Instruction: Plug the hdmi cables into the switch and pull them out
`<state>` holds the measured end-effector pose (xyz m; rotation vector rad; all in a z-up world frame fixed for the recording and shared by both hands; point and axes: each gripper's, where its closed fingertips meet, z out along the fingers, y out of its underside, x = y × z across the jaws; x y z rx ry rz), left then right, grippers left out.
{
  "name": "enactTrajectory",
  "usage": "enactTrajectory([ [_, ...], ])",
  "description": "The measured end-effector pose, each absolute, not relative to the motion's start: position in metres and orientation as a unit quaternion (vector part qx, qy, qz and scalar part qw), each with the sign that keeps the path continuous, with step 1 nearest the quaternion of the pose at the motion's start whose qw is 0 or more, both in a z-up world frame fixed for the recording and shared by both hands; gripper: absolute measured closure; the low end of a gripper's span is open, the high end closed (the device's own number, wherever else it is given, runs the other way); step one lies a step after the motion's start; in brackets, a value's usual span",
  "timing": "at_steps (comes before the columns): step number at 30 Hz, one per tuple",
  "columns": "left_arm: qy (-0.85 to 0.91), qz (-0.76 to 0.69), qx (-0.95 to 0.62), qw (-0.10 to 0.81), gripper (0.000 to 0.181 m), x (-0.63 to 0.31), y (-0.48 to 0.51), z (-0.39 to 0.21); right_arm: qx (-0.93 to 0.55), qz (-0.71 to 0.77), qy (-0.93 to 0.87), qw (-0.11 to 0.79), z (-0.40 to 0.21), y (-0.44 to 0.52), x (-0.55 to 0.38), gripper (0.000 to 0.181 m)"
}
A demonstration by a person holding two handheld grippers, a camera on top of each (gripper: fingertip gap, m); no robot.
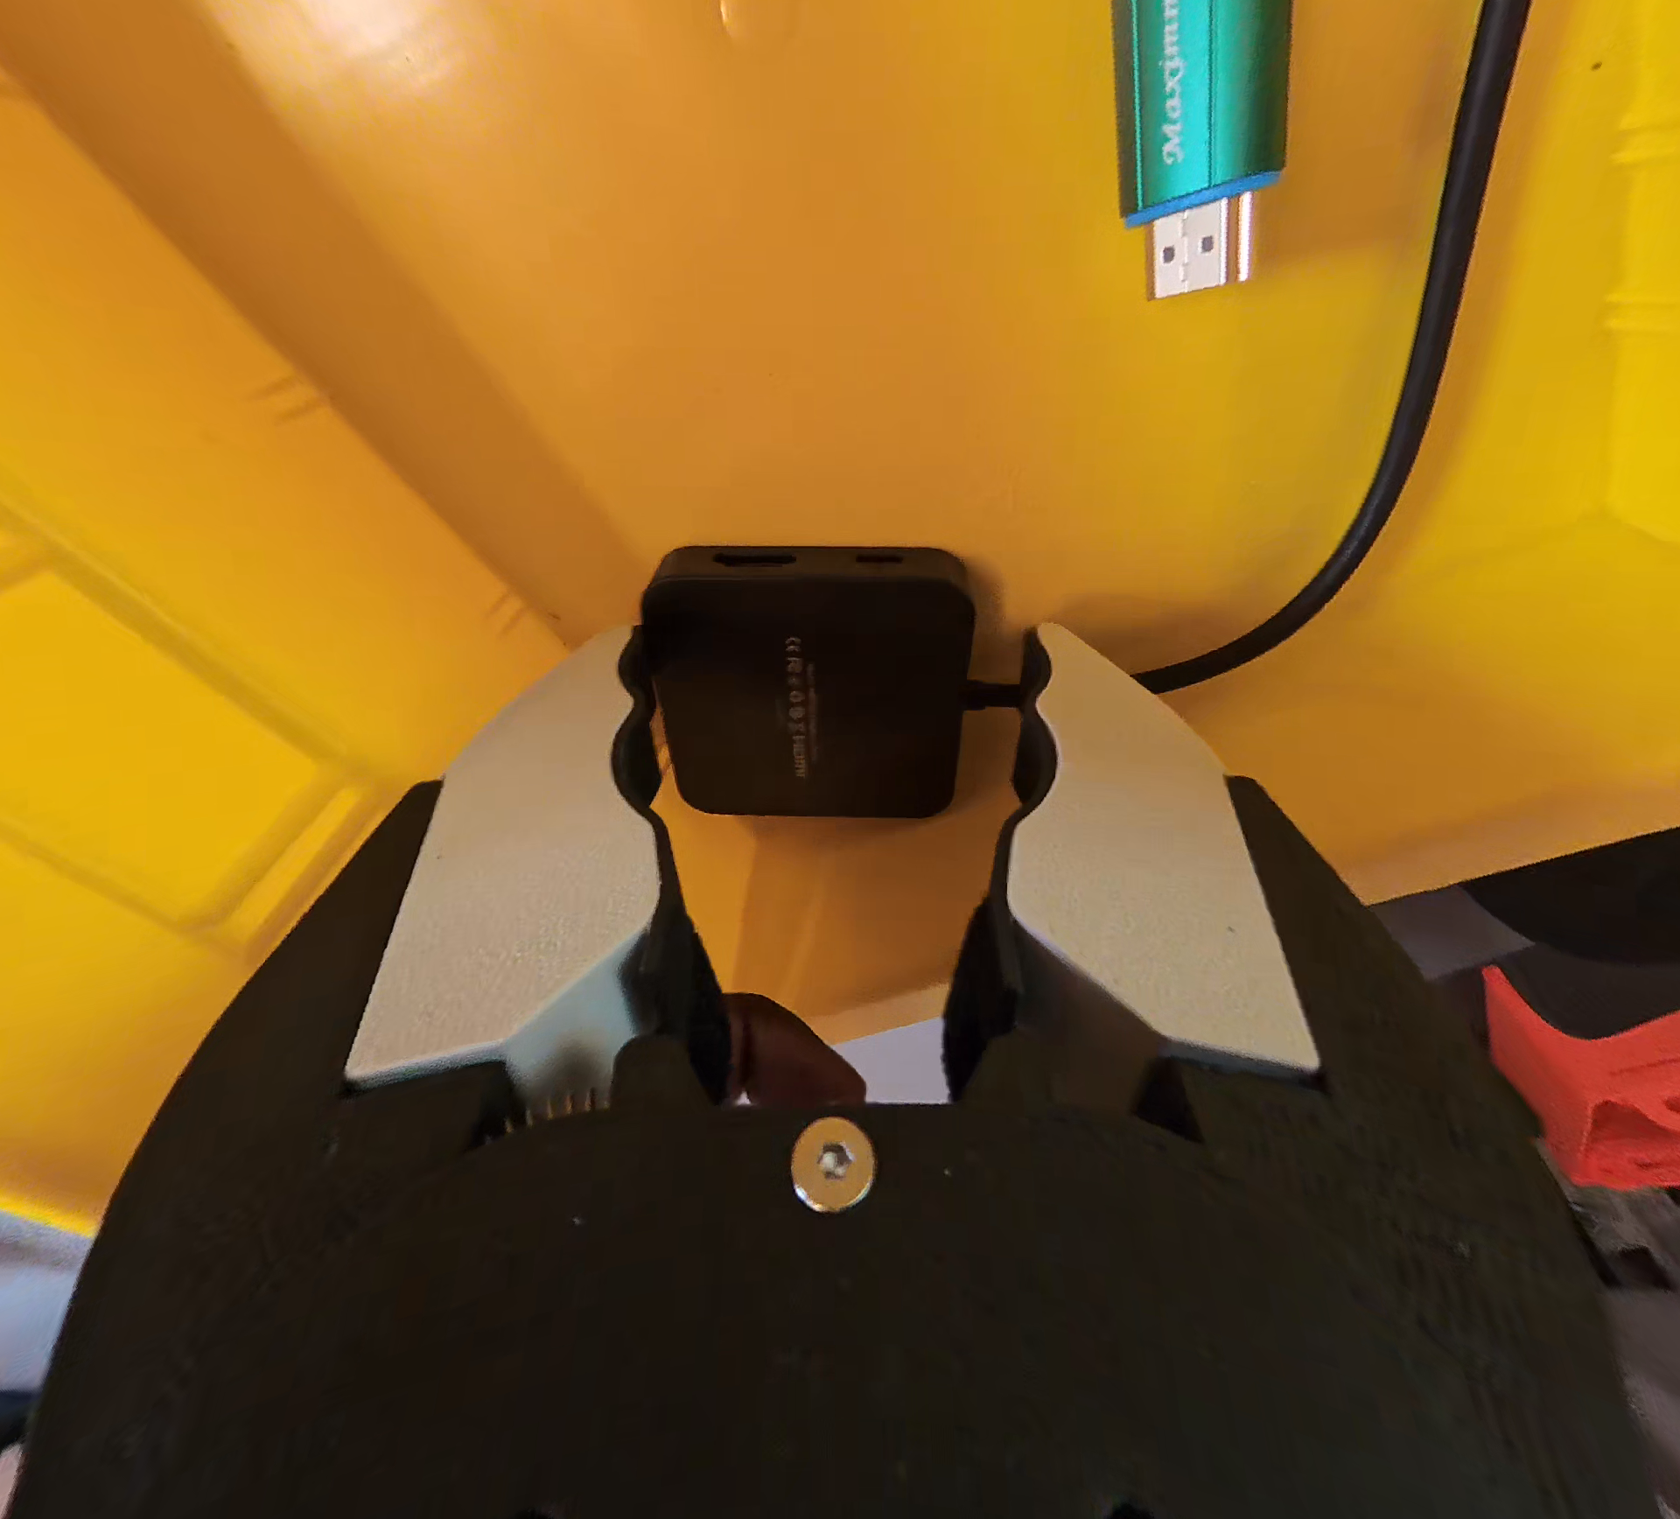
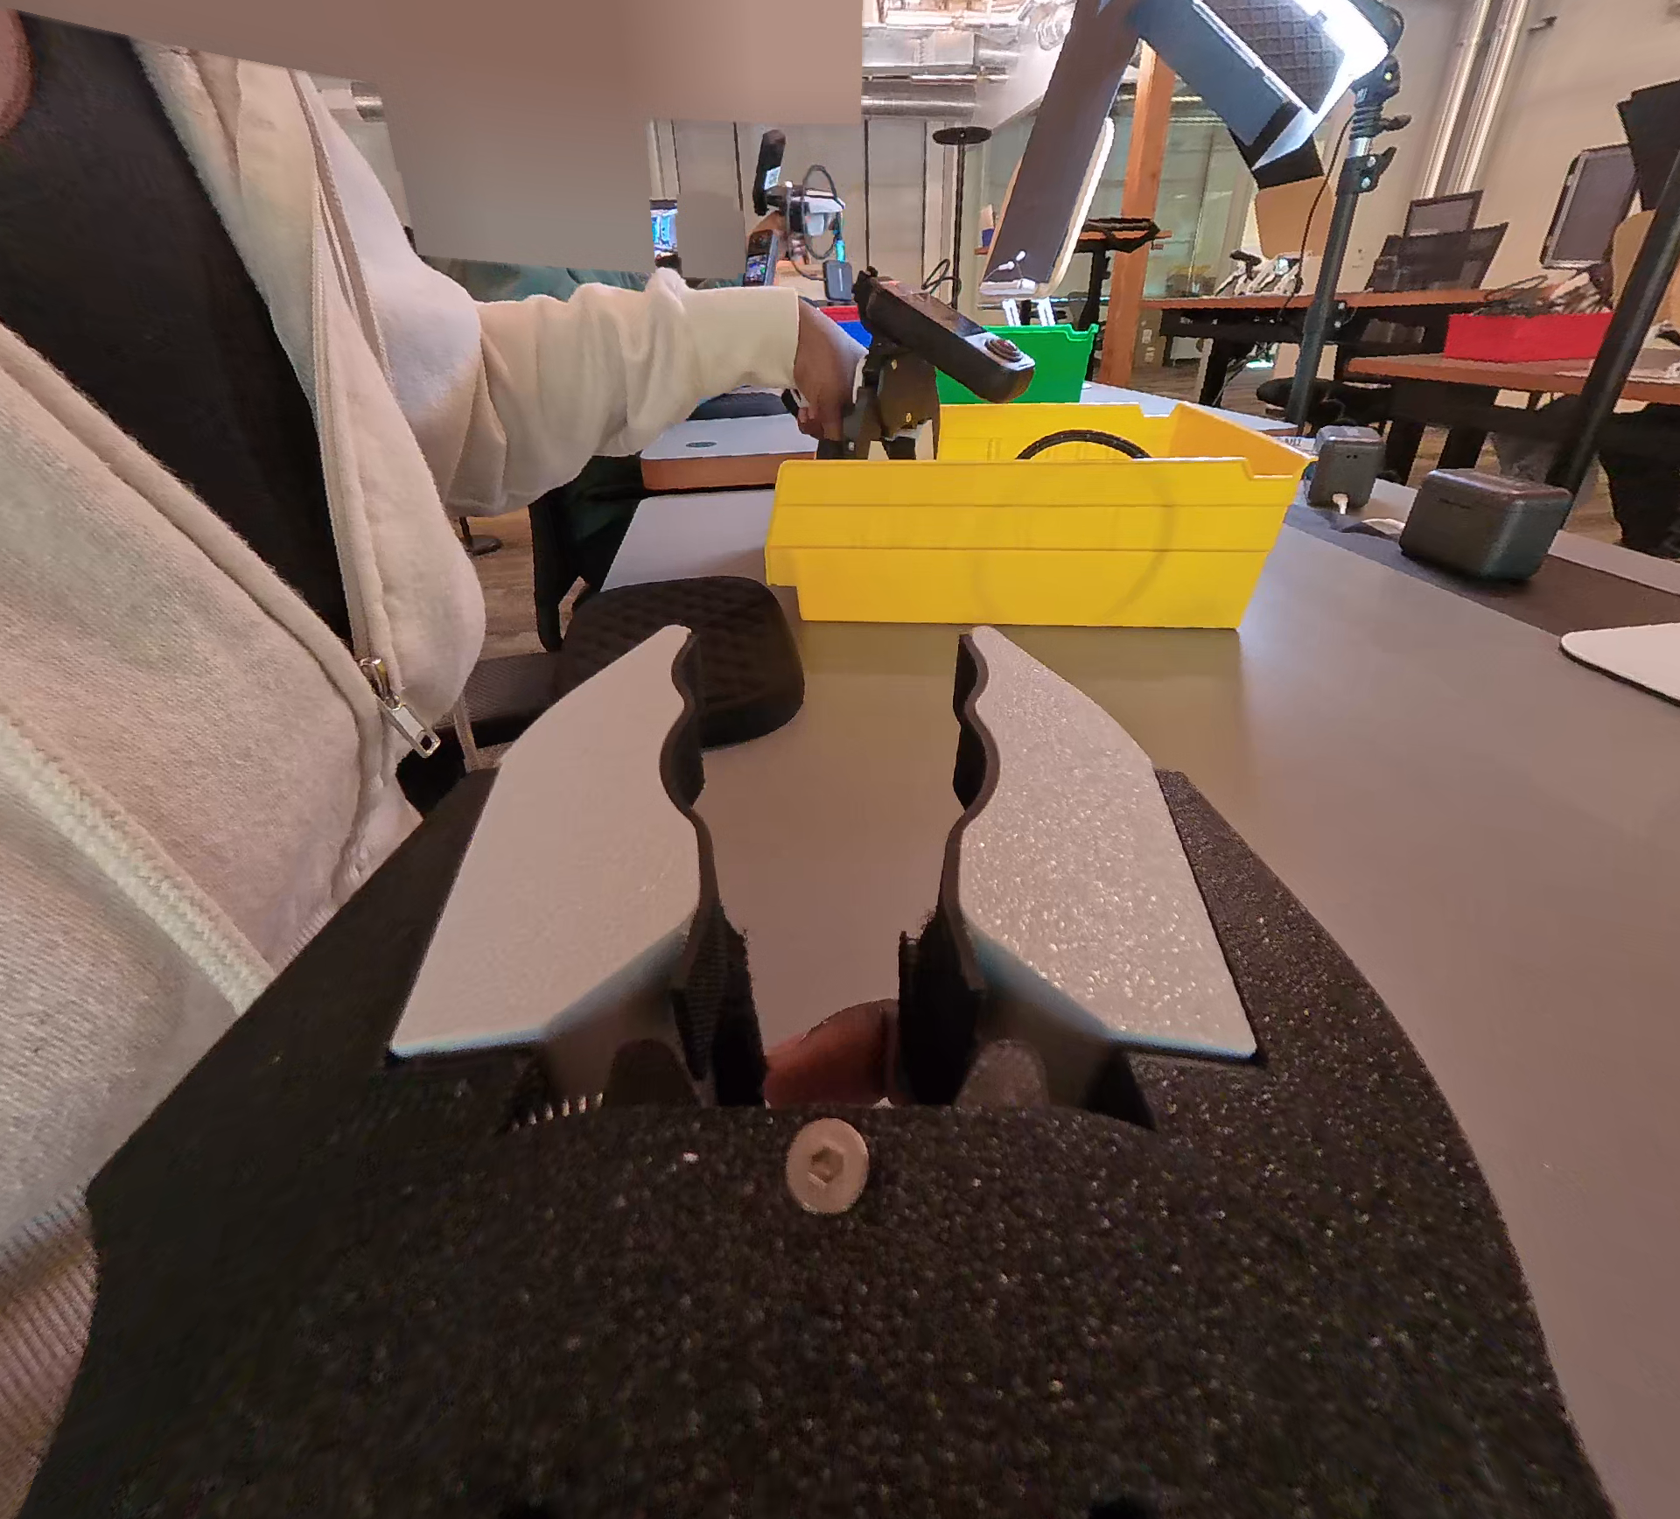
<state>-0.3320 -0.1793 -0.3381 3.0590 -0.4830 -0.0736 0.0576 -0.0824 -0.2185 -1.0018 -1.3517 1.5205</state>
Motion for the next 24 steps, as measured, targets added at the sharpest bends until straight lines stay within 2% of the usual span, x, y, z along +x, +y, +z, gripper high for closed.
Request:
enactTrajectory([
  [1,-0.159,-0.02,0.987,0.011,0.115,-0.331,-0.177,-0.338,-0.401,0.606,-0.541,0.424,-0.219,-0.082,0.057,0.128],
  [4,-0.167,-0.03,0.985,-0.015,0.116,-0.331,-0.175,-0.336,-0.405,0.601,-0.541,0.428,-0.22,-0.08,0.057,0.128],
  [7,-0.169,-0.083,0.978,-0.093,0.116,-0.335,-0.165,-0.318,-0.409,0.598,-0.539,0.429,-0.221,-0.078,0.057,0.128],
  [13,-0.139,-0.258,0.89,-0.349,0.116,-0.346,-0.145,-0.217,-0.414,0.591,-0.546,0.425,-0.225,-0.078,0.054,0.128],
  [18,-0.114,-0.34,0.744,-0.564,0.116,-0.308,-0.14,-0.119,-0.417,0.583,-0.552,0.426,-0.228,-0.078,0.052,0.129],
  [21,-0.119,-0.311,0.67,-0.663,0.116,-0.266,-0.136,-0.08,-0.418,0.578,-0.552,0.431,-0.228,-0.078,0.052,0.129],
  [24,-0.15,-0.195,0.639,-0.729,0.116,-0.214,-0.122,-0.069,-0.416,0.576,-0.549,0.44,-0.227,-0.077,0.052,0.13],
])
